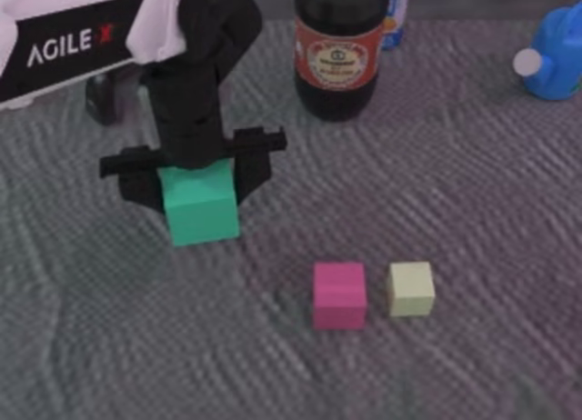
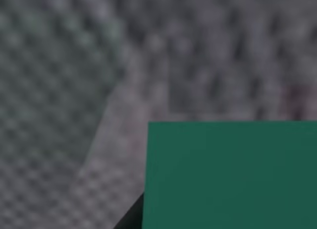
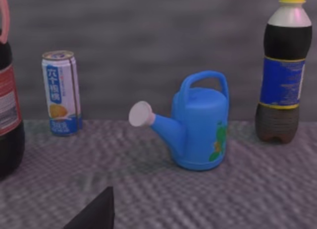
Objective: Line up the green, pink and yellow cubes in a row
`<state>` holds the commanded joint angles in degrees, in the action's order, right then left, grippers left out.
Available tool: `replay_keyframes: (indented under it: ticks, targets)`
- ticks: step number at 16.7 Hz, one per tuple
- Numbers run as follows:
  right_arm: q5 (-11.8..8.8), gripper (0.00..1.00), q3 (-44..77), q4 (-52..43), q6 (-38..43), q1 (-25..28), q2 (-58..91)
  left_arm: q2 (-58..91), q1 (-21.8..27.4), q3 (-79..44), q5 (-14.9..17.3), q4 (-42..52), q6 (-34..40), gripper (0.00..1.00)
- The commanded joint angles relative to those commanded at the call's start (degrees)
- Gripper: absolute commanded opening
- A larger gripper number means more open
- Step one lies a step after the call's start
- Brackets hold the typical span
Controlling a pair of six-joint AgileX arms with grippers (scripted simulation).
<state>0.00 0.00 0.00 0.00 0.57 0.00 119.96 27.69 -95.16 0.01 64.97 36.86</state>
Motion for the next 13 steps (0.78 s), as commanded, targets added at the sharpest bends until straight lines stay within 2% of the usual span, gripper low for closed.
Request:
replay_keyframes:
  ticks: [6,10,13]
  targets:
    - [0.0,1.00,0.0,0.0,0.0,0.0,0.0,-9.3,6.3,9.9,0.0,-0.5,-3.4,0.00]
    - [0.0,1.00,0.0,0.0,0.0,0.0,0.0,-9.1,6.1,9.9,0.0,-0.7,-3.5,0.00]
    - [0.0,1.00,0.0,0.0,0.0,0.0,0.0,-8.0,6.0,13.1,0.0,-4.8,-3.4,0.00]
